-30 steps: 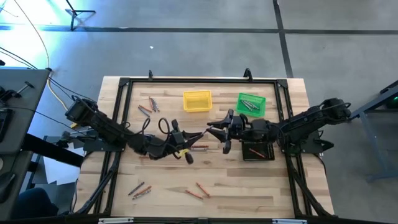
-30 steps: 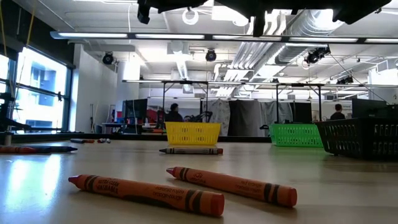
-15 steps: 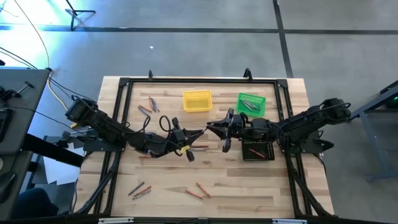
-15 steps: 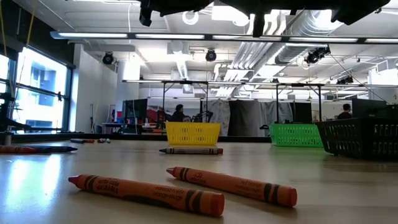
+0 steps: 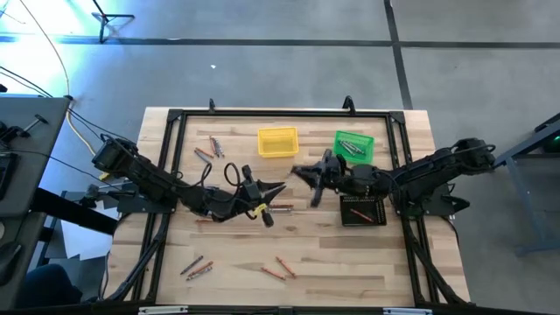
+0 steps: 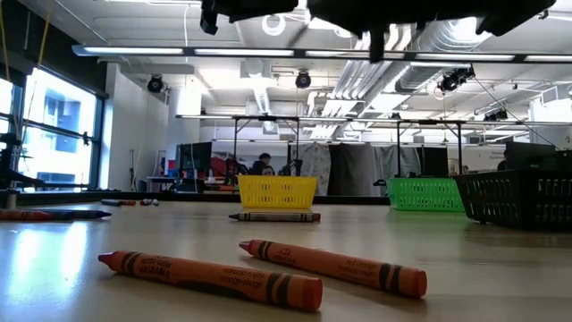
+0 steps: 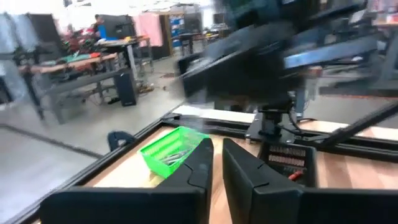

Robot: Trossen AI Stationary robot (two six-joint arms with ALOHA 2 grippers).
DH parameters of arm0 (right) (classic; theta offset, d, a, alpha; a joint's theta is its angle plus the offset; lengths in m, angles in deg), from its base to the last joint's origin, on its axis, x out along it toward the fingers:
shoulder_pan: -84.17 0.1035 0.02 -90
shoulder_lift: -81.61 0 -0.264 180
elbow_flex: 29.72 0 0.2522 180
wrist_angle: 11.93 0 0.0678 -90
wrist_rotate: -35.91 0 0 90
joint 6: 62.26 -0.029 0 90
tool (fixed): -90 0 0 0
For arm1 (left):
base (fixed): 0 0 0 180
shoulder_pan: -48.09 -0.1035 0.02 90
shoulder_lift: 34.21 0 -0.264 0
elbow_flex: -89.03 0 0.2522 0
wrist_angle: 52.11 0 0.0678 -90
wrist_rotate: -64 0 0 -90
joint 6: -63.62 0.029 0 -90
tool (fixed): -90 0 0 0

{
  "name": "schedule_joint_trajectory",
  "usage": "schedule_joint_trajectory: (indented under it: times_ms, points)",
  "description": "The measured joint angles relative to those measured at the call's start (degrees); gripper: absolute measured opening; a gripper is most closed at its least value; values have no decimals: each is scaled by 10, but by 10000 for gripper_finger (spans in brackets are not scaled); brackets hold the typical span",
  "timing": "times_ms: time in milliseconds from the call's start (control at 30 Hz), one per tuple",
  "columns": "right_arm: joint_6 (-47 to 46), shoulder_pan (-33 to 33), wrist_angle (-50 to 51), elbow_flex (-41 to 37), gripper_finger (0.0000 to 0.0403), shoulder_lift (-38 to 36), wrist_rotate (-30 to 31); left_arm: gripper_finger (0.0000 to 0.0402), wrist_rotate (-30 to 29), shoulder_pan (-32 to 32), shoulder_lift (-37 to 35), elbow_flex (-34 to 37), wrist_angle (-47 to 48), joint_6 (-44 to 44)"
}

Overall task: Sort crayons
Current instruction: Put the gray crayon into the green basket, then put the orange crayon into the black basket

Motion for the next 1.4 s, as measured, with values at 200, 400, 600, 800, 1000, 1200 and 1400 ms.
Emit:
schedule_joint_trajectory:
  times_ms: [200, 400, 600, 800, 1000, 1200, 1400]
  points:
    - [-26, -79, 257, 0, 5, -91, 79, 68, 0, 2, 0, 0, 3, 20]
    - [-144, -216, 619, 0, 4, -193, 58, 85, 0, 3, 0, 0, 23, 6]
    - [-181, -302, 782, 0, 4, -187, 55, 79, 2, 2, 0, 0, 23, -10]
    - [-151, -348, 764, 0, 4, -157, 56, 76, 2, 2, 0, 0, 24, -11]
    - [-150, -364, 771, 0, 31, -119, 7, 76, 2, 2, 0, 0, 48, -11]
    - [-135, -363, 769, 2, 113, -125, -1, 81, 2, 2, 0, 0, 124, -47]
    - [-135, -356, 771, 44, 146, -165, -78, 81, 47, -3, 0, 0, 231, -102]
